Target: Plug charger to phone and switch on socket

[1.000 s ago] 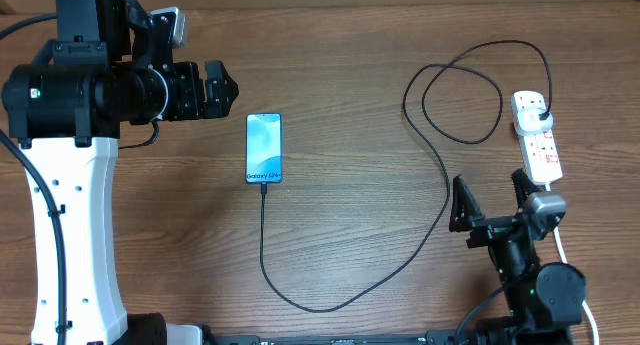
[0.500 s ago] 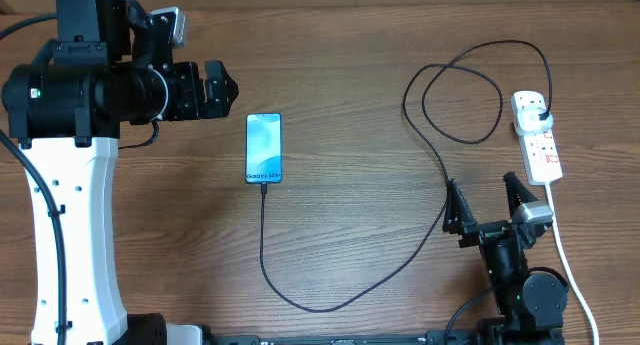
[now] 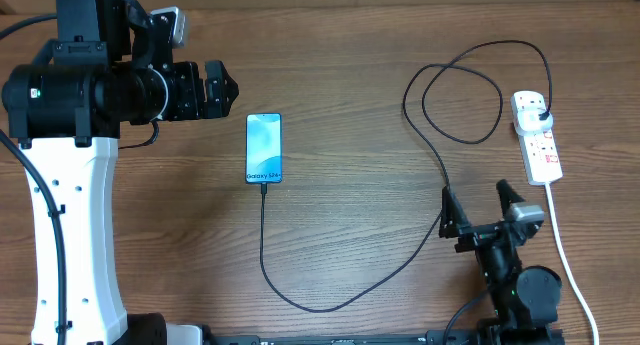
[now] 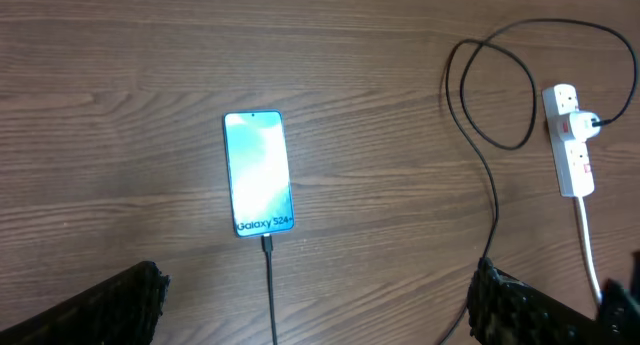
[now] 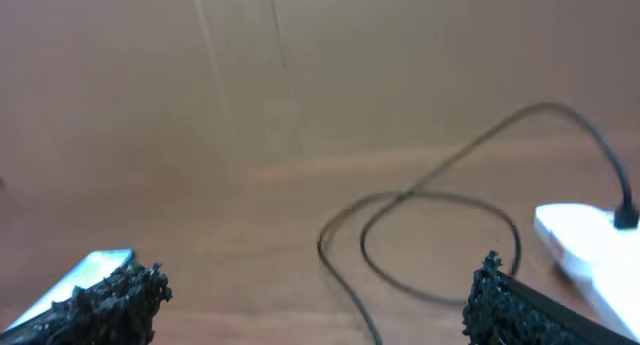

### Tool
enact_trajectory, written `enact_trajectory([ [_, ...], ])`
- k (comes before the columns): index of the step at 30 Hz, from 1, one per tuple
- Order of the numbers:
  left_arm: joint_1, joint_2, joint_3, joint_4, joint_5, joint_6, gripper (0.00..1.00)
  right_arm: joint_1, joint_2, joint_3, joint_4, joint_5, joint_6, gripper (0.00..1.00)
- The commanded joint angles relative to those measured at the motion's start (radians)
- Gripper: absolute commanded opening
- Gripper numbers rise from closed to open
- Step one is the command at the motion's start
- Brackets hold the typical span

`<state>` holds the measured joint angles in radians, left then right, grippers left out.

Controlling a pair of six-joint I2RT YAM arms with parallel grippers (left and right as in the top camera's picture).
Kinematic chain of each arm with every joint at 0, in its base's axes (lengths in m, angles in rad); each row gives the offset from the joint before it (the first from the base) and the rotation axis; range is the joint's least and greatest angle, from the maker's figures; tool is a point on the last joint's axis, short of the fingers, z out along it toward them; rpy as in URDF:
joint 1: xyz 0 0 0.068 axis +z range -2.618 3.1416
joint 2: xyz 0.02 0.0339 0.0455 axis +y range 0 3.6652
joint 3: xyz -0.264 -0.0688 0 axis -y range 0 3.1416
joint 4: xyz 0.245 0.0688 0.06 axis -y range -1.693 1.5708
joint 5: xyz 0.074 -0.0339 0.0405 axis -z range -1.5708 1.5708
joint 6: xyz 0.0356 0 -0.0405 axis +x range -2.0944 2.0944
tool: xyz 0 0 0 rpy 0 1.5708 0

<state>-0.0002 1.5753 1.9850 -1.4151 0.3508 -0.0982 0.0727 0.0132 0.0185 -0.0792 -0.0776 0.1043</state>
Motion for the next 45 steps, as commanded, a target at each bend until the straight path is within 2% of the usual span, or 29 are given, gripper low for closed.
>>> enact_trajectory([
  [1,-0.007,-0.010,0.008,0.001,-0.004,0.005,0.99,0.006,-0.011,-0.011,0.000,-0.003,-0.001,1.00],
  [38,-0.007,-0.023,0.004,0.002,-0.004,0.005,1.00,0.003,-0.010,-0.011,0.002,-0.009,-0.001,1.00],
  [42,-0.007,-0.082,-0.068,0.002,-0.018,0.006,1.00,0.003,-0.010,-0.011,0.002,-0.009,-0.001,1.00],
  [45,-0.007,-0.174,-0.207,0.002,-0.092,0.008,1.00,0.003,-0.010,-0.011,0.002,-0.009,-0.001,1.00],
])
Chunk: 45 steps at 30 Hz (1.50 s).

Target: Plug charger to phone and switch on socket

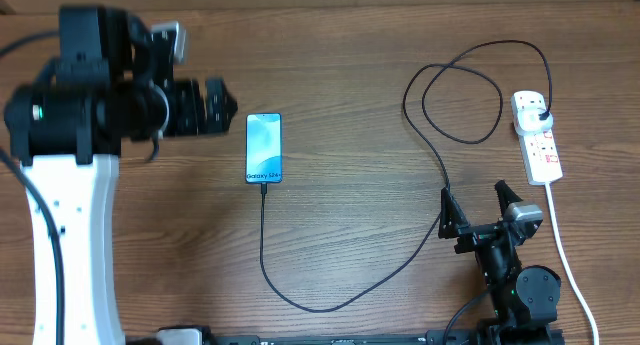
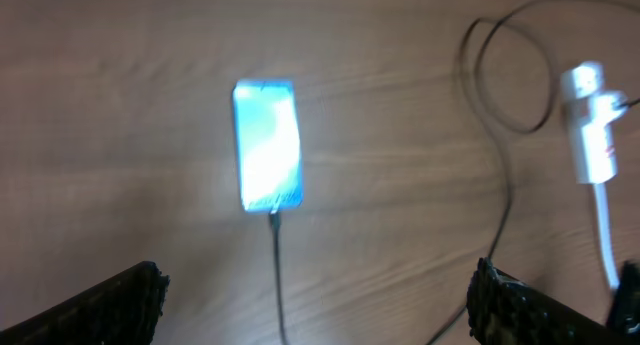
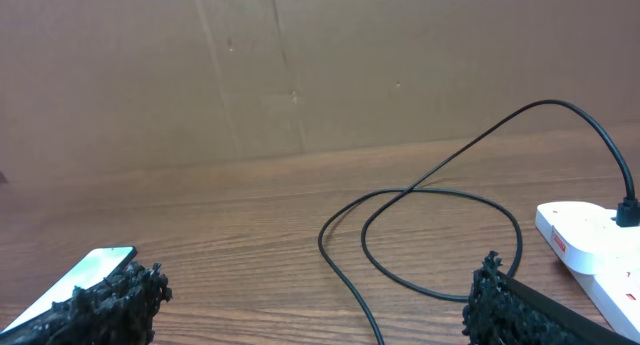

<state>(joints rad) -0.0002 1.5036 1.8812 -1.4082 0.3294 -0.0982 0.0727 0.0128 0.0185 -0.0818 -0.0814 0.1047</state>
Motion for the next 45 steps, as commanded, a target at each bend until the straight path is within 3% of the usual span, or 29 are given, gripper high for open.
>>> enact_trajectory([
  [1,-0.007,-0.178,-0.220,-0.006,-0.094,0.008,1.00,0.003,-0.010,-0.011,0.005,-0.005,-0.002,1.00],
  [10,-0.006,-0.553,-0.733,0.234,-0.174,0.013,1.00,0.003,-0.010,-0.011,0.005,-0.005,-0.002,1.00],
  [16,-0.006,-0.771,-0.971,0.430,-0.183,0.013,1.00,0.003,-0.010,-0.011,0.005,-0.005,-0.002,1.00],
  [26,-0.005,-1.075,-1.250,0.731,-0.184,0.033,1.00,0.003,-0.010,-0.011,0.005,-0.005,-0.002,1.00],
  [38,-0.004,-1.270,-1.569,1.103,-0.183,0.071,0.99,0.003,-0.010,-0.011,0.005,-0.005,-0.002,1.00],
  [45,0.015,-1.351,-1.677,1.187,-0.184,0.111,1.00,0.003,-0.010,-0.011,0.005,-0.005,-0.002,1.00],
])
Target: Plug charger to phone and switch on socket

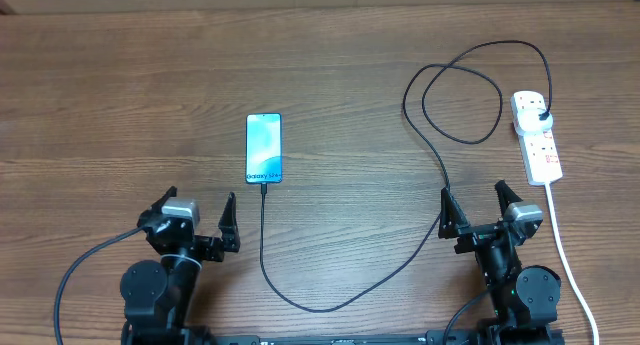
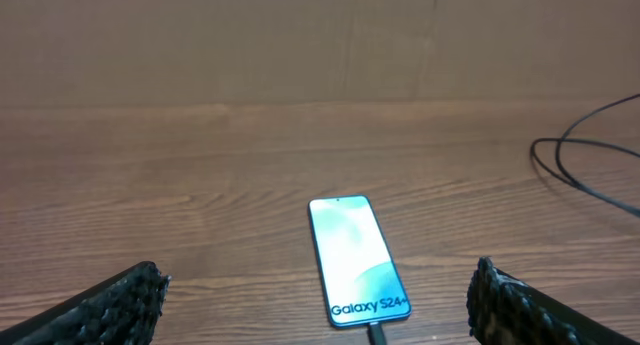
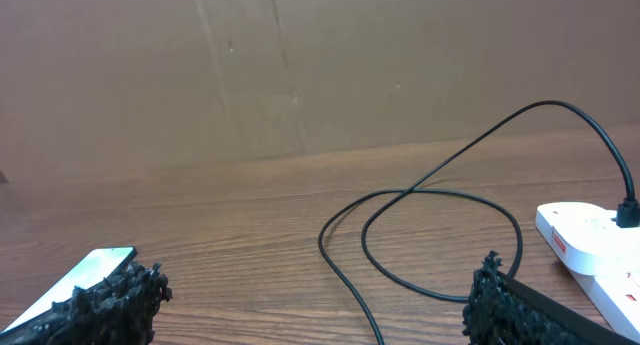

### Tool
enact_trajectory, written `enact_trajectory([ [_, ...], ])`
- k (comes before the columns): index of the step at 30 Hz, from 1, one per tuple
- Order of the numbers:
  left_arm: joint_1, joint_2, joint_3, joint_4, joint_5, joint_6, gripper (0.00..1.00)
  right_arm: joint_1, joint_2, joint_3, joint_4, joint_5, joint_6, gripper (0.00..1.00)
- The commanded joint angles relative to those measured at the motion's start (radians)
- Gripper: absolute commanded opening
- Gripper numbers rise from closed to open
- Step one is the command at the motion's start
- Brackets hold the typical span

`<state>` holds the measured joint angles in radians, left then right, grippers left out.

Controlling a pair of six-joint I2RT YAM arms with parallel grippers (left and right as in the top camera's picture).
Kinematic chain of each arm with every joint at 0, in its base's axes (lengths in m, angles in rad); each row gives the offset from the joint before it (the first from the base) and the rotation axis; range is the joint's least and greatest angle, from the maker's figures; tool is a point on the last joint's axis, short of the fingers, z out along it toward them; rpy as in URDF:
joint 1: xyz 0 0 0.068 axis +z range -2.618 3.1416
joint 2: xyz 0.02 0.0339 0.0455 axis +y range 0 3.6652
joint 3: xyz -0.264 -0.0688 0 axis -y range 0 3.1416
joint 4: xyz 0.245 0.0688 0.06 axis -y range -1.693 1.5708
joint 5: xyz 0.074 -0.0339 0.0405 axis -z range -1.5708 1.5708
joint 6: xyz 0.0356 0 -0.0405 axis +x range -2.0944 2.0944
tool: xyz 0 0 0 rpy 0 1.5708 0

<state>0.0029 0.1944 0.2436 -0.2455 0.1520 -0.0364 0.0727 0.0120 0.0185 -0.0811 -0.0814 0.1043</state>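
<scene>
The phone [image 1: 264,148] lies face up mid-table, its screen lit with "Galaxy S24+" [image 2: 357,260]. A black charger cable [image 1: 300,295] is plugged into its near end and loops right to the white socket strip [image 1: 536,135], where its plug sits. My left gripper [image 1: 190,221] rests low at the front left, open and empty, facing the phone. My right gripper [image 1: 483,213] rests at the front right, open and empty, the cable [image 3: 400,245] lying ahead of it and the socket strip [image 3: 590,245] to its right.
The strip's white lead [image 1: 570,265] runs down the right side to the table's front edge, close by the right arm's base. A brown cardboard wall [image 3: 300,65] stands behind the table.
My left arm has come down from high at the left of the table to its low rest at the front left. Phone, cable, socket strip and right gripper stay put.
The left arm was raised at the far left, looking down on the phone with the cable plugged in. Then it stood a little further back, still raised. Now it is folded low at the front. The right arm stayed at rest throughout.
</scene>
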Motion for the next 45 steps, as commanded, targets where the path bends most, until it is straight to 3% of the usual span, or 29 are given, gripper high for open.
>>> enact_trajectory([
  [1,0.012,-0.056,-0.054,0.045,-0.006,0.064,0.99,0.003,-0.009,-0.011,0.004,-0.005,-0.001,1.00],
  [6,0.030,-0.146,-0.151,0.195,-0.001,0.089,0.99,0.003,-0.009,-0.011,0.004,-0.005,-0.001,1.00],
  [10,0.050,-0.191,-0.200,0.220,0.019,0.089,0.99,0.003,-0.009,-0.011,0.004,-0.005,-0.001,1.00],
  [45,0.051,-0.191,-0.239,0.183,0.021,0.101,1.00,0.003,-0.009,-0.011,0.004,-0.005,-0.001,1.00],
])
